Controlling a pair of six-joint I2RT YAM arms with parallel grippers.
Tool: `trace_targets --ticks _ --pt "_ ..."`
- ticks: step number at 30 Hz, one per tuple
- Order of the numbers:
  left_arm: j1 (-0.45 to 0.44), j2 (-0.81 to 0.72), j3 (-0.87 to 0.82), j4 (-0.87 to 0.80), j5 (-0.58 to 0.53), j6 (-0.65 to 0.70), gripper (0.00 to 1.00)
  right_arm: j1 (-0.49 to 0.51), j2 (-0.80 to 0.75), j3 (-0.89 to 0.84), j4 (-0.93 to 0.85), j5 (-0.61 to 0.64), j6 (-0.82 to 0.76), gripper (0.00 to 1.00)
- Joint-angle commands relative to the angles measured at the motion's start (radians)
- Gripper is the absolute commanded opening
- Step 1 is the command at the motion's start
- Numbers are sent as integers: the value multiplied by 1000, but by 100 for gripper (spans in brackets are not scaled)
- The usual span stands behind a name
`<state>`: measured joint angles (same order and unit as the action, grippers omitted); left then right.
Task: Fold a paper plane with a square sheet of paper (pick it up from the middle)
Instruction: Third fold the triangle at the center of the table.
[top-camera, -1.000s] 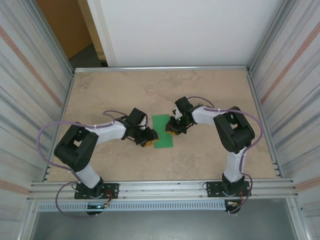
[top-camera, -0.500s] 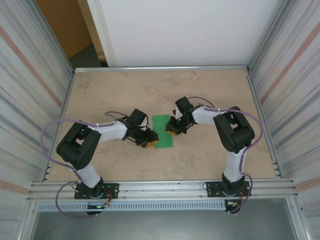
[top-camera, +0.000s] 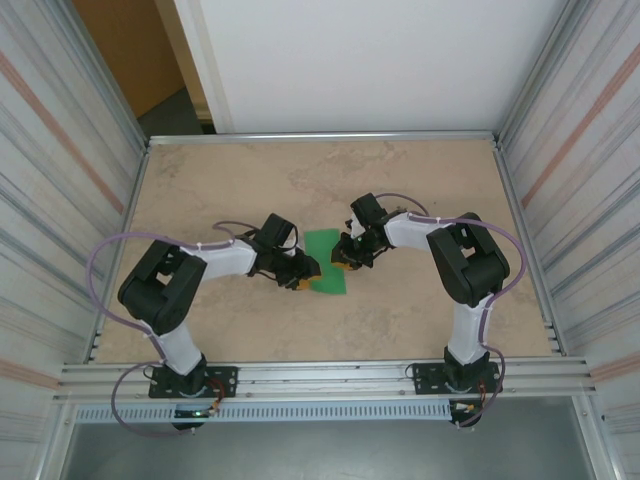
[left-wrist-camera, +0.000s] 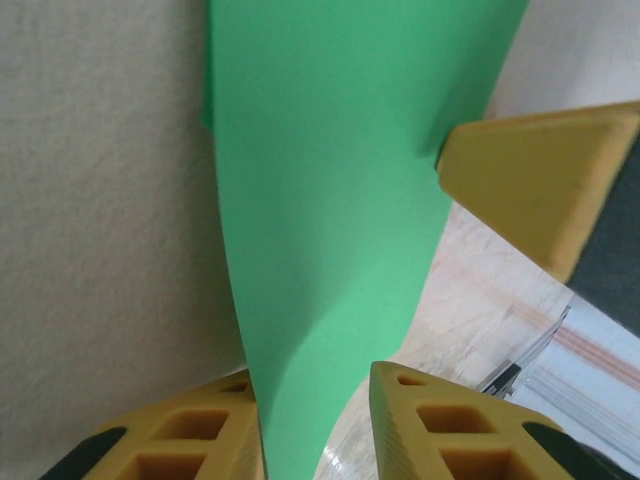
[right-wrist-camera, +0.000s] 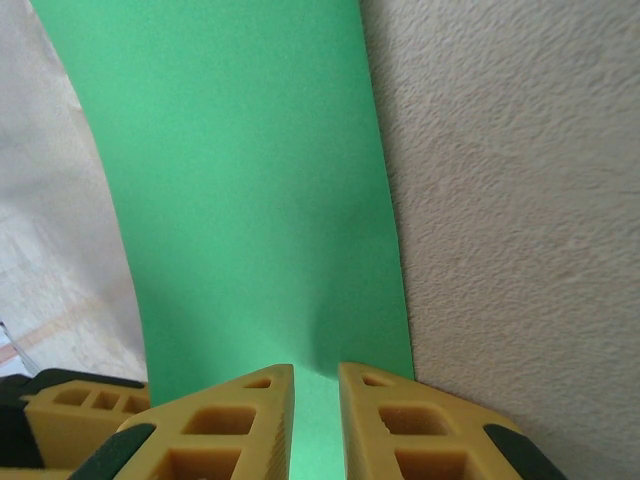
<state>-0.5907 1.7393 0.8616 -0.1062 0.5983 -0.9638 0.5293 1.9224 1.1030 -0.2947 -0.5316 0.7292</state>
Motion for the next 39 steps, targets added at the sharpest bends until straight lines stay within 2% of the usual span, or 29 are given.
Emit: trace_targets --ticks 1,18,25,28,31,33,39 --pt "15 15 23 18 18 -29 29 0 44 -35 -44 58 -13 19" --pt "80 86 109 -15 59 35 24 -10 9 -45 -16 42 5 19" --pt "80 88 105 -14 68 37 17 -14 -26 -46 21 25 31 23" --pt "80 84 105 -13 69 34 11 -17 -55 -45 45 13 38 28" --pt "80 78 104 -13 69 30 7 -20 -109 -45 63 3 13 41" --pt "80 73 105 -13 65 24 4 -31 -160 -48 62 28 -20 48" --pt "80 58 108 -1 71 -10 0 -47 -313 -80 58 133 -166 62"
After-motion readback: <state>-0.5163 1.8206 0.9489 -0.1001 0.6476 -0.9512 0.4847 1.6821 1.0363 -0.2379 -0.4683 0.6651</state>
